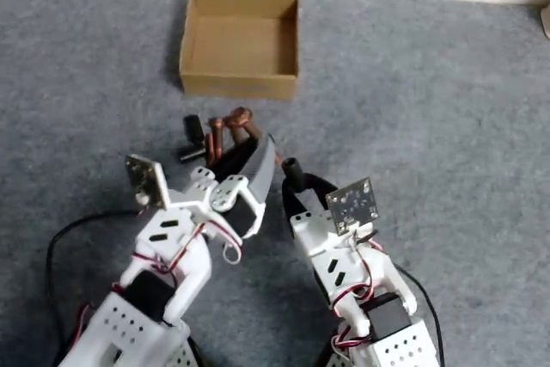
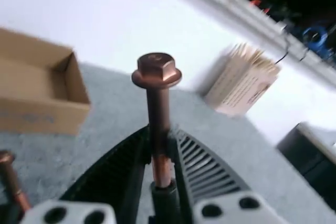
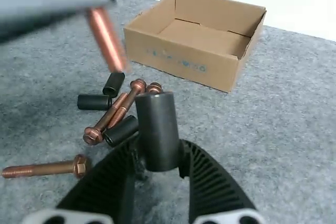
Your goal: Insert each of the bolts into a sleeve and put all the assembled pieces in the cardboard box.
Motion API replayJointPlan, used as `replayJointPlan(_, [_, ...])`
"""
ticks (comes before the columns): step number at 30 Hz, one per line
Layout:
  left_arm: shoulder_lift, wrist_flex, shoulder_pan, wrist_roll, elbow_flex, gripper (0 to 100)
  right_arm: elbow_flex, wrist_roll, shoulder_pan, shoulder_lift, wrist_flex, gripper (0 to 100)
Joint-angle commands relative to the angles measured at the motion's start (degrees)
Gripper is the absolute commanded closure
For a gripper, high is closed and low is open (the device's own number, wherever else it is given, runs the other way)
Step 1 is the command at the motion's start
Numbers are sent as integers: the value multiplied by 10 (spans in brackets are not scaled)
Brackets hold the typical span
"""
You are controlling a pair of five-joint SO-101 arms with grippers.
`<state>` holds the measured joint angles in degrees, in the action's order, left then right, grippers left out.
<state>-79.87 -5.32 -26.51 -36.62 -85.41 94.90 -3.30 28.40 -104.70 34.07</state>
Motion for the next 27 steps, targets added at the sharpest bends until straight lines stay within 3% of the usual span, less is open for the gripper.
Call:
replayJointPlan(1, [101,44,15,-3,65,993,-11,0,7,-7,1,995])
replayJointPlan(7, [256,104,14,-4,104,993,-11,0,7,-7,1,995])
replayJointPlan(13, [206,115,3,-4,103,993,-7,0,6,-7,-1,995])
replayJointPlan(21, [105,-19,-11,-4,142,993,-6,0,6,-7,-1,995])
replayJointPlan(27, [102,-17,-57,-4,111,993,-6,0,4,-7,-1,995])
